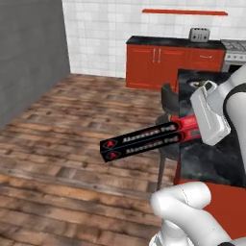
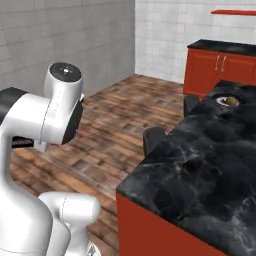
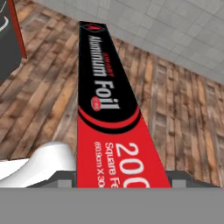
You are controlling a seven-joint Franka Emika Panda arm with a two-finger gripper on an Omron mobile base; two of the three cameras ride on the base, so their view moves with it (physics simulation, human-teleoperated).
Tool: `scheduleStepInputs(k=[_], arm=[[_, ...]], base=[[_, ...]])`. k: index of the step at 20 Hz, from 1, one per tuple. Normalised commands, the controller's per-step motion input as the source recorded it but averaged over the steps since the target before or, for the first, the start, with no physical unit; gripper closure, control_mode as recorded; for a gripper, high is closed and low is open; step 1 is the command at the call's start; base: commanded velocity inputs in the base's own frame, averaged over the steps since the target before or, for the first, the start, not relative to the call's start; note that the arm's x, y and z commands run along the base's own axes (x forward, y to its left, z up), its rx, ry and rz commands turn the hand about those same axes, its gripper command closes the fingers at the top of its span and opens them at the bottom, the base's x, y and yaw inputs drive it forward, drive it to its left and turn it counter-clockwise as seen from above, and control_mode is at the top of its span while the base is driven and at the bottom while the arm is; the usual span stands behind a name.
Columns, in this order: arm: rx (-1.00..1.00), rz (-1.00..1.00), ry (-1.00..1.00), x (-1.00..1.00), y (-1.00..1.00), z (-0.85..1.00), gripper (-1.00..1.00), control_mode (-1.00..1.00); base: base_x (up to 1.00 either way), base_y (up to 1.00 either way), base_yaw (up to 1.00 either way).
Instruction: Retrieve the tupperware and aluminum foil from the cabinet and place them on the dining counter near the plate with lemon wedge and potato to prepare for storing leftovers.
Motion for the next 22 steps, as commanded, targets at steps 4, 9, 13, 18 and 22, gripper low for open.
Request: scheduleStepInputs(k=[4, 9, 13, 18, 22], arm=[[0.00, 0.00, 0.00, 0.00, 0.00, 0.00, 1.00, 1.00], [0.00, 0.00, 0.00, 0.00, 0.00, 0.00, 1.00, 1.00], [0.00, 0.00, 0.00, 0.00, 0.00, 0.00, 1.00, 1.00], [0.00, 0.00, 0.00, 0.00, 0.00, 0.00, 1.00, 1.00], [0.00, 0.00, 0.00, 0.00, 0.00, 0.00, 1.00, 1.00]], base=[[0.31, 1.00, 0.35], [0.80, 0.92, -0.09], [0.62, 0.81, -0.67], [0.44, 0.68, -0.80], [0.58, 0.64, -0.74]])
